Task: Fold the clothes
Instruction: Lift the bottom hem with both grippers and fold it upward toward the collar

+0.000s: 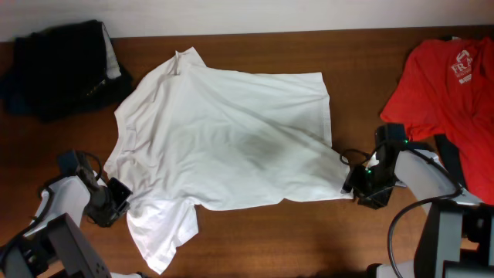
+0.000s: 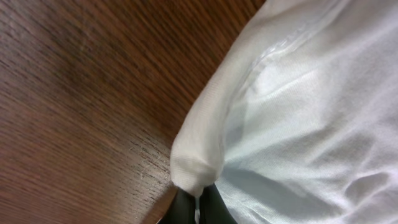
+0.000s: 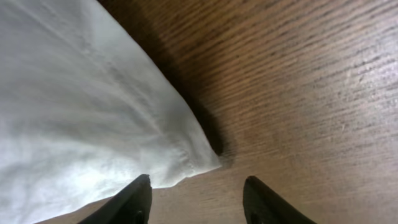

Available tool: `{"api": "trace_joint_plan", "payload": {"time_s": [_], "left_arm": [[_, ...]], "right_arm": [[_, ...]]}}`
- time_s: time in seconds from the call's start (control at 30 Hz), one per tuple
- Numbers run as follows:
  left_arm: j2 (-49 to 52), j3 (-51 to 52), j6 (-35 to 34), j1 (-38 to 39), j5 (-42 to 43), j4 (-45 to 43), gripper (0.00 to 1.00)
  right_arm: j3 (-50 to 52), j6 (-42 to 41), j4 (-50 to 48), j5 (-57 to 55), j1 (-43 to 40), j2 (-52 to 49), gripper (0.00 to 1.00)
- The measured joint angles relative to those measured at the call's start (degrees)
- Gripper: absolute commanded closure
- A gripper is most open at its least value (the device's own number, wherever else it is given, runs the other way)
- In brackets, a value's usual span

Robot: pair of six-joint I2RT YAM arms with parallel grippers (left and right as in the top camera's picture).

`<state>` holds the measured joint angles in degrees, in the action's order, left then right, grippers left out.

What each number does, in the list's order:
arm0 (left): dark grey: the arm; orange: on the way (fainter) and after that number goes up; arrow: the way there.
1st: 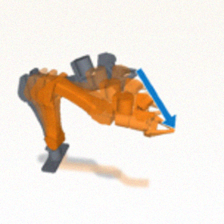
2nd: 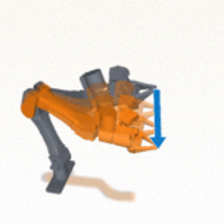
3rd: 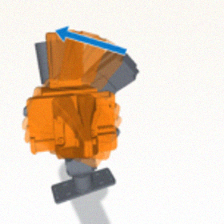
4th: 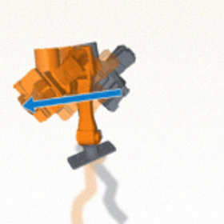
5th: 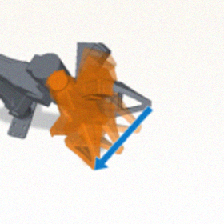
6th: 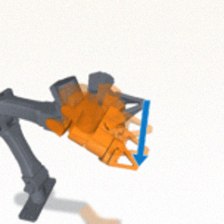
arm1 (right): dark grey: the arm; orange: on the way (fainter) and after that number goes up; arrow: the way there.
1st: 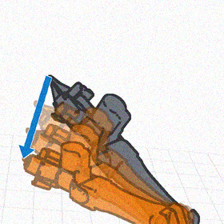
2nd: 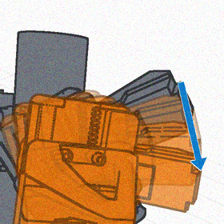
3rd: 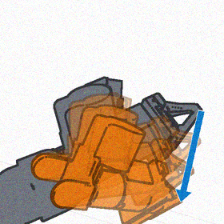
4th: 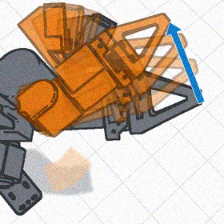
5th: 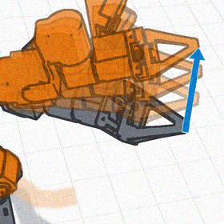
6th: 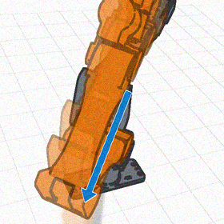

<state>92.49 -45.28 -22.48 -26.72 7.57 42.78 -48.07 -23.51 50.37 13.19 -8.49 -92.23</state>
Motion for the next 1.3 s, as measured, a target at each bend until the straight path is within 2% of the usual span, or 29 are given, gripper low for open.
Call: {"api": "trace_joint_plan", "payload": {"time_s": [0.13, 0.23, 0.27, 0.3, 0.4, 0.43, 0.47, 0.63, 0.7, 0.9, 1.0, 1.13, 1.3], "left_arm": [[0.0, 0.0, 0.0, 0.0, 0.0, 0.02, 0.99], [0.0, 0.0, 0.0, 0.0, 0.0, 0.0, 0.99], [0.0, 0.0, 0.0, 0.0, 0.0, 0.0, 0.99], [0.0, 0.0, 0.02, 0.0, 0.0, -0.02, 0.99], [0.02, -0.02, 0.5, 0.0, 0.02, -0.02, 0.99], [0.04, -0.07, 0.61, 0.0, 0.0, -0.02, 0.99], [0.04, -0.07, 0.63, 0.0, 0.0, -0.02, 0.99], [0.44, -0.66, 1.49, 0.02, -0.02, 0.76, 0.99], [1.57, -2.25, 2.01, 0.02, -0.13, 4.26, 0.99], [2.54, -6.91, 3.26, 2.69, -0.96, 13.31, 0.99], [-1.9, -8.33, 3.3, 5.53, -0.98, 15.96, 0.99], [-9.33, -10.32, 3.43, 5.92, -0.96, 15.67, 0.99], [-10.91, -12.5, 3.45, 5.95, -0.92, 8.7, 0.99]], "right_arm": [[2.67, -0.07, -2.49, 0.0, 0.0, 0.02, 0.48], [2.67, -0.24, -3.41, 0.02, 0.0, 0.02, 0.53], [2.67, -0.26, -3.65, 0.02, 0.0, 0.02, 0.59], [2.67, -0.33, -3.91, 0.0, 0.0, 0.04, 0.69], [2.78, -0.5, -5.35, -0.13, 0.0, 0.02, 0.73], [2.82, -0.5, -5.51, -0.11, 0.0, 0.02, 0.81], [2.84, -0.33, -5.55, -0.22, 0.0, 0.02, 0.96], [3.08, -0.7, -6.25, -0.2, 0.0, 0.0, 0.96], [2.84, -0.7, -5.2, -0.42, 0.0, 0.0, 0.96], [-8.04, -1.97, 9.4, -4.46, 0.0, 0.07, 0.96], [-13.44, -2.27, 15.5, -7.78, 0.0, 1.79, 0.96], [-18.64, -3.1, 18.95, -10.75, 0.0, 5.4, 0.96], [-21.59, -3.3, 16.74, -10.95, 0.0, 5.95, 0.96]]}}
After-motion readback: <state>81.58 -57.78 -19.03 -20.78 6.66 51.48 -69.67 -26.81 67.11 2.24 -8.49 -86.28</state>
